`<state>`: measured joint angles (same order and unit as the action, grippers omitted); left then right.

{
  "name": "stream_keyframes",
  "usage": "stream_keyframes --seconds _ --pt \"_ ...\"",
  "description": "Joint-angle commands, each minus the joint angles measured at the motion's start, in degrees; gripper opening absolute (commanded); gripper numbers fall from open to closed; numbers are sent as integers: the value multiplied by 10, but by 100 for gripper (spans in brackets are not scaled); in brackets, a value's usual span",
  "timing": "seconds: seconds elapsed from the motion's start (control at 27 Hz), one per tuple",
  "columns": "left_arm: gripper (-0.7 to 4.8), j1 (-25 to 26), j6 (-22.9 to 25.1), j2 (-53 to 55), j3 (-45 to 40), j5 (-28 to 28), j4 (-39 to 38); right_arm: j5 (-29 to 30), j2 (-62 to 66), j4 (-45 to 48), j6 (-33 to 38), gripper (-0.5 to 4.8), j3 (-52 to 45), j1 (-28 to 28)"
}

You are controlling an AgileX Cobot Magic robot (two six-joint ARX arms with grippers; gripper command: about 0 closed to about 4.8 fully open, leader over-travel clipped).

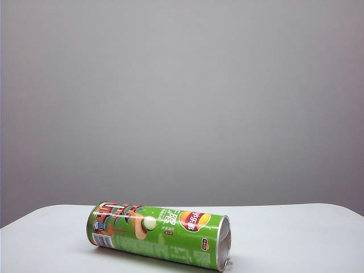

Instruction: Pick up the green tub of chips from the desk, pull out the transparent container with the chips inside partially, and then place the chips back on the desk.

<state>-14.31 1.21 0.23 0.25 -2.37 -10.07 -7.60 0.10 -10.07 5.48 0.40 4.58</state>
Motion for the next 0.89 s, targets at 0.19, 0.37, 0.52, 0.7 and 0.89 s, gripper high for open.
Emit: stream_keyframes --seconds 0.19,0.37,0.52,0.7,0.89 --pt "-6 0 -2 0 1 -4 -5 -4 0 9 -1 21 -3 0" --pt "-6 0 -2 0 1 -4 -5 -4 0 9 -1 21 -3 0" --pt "68 0 -2 0 2 19 27 1 0 9 2 21 -3 0" --pt "84 0 -21 9 43 23 75 8 0 72 23 21 -3 0" --pt "83 0 -36 71 106 20 74 8 0 166 36 -8 -3 0"
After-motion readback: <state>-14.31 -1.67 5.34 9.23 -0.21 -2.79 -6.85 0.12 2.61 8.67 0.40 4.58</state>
